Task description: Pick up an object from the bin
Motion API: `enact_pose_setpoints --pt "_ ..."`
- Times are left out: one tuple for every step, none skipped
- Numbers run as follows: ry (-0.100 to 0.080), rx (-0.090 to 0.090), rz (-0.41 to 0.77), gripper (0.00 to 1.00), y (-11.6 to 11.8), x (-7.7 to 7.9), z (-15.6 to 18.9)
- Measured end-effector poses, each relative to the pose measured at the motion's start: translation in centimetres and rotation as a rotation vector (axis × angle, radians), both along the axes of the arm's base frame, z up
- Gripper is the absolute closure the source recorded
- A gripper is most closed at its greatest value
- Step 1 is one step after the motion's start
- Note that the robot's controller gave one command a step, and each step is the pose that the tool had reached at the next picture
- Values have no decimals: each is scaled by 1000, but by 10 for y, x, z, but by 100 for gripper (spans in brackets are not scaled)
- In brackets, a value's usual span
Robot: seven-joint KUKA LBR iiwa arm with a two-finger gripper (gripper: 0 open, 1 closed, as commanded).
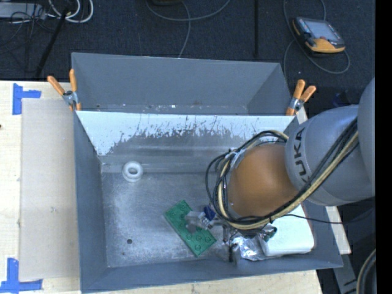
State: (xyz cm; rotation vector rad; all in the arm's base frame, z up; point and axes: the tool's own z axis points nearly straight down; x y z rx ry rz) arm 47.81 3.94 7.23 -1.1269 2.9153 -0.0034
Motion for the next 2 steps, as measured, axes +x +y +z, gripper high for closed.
enact_pose_setpoints --pt "-3 1 1 100 0 1 1" --pt "7 -3 19 100 -12 11 186"
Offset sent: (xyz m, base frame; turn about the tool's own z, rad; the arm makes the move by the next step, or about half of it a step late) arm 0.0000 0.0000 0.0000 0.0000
